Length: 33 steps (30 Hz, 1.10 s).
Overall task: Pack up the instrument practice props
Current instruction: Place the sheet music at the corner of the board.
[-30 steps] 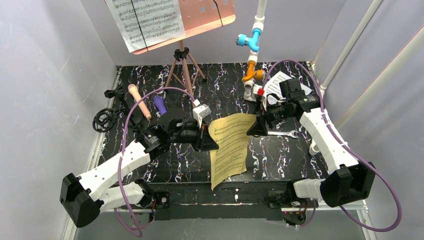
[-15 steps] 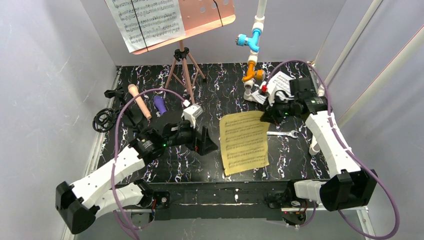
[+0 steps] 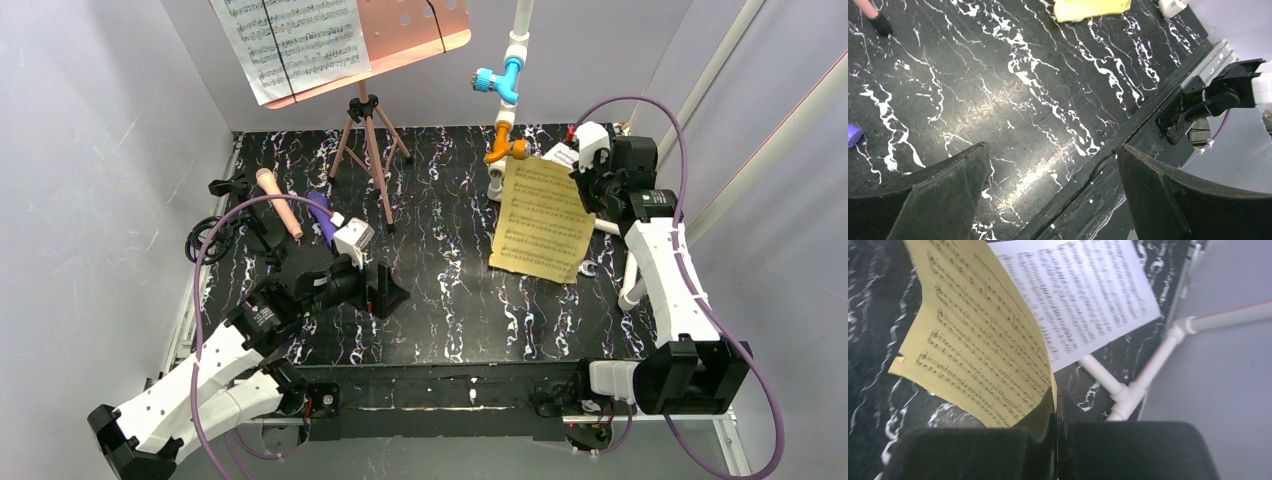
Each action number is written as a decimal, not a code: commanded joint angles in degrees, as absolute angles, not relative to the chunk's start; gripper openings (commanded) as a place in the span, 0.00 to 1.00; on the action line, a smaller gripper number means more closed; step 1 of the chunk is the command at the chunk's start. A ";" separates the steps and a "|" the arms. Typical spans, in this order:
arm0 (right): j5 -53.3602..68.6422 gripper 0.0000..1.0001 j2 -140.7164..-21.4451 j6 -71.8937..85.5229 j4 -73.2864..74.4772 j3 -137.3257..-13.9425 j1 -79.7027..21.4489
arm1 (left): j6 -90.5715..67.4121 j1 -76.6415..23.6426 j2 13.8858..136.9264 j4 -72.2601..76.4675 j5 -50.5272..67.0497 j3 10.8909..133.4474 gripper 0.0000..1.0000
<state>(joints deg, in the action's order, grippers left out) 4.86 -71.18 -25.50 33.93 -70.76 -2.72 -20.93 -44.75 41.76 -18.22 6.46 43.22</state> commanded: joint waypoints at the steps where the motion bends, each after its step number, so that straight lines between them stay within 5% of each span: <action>1: -5.87 0.01 -72.62 -21.15 24.46 -74.02 -2.46 | -20.77 -44.69 39.39 -19.24 3.93 41.49 0.98; 33: -25.72 0.01 -93.55 -19.61 6.32 -80.26 -5.27 | -21.53 -44.69 34.48 -21.31 1.24 41.08 0.98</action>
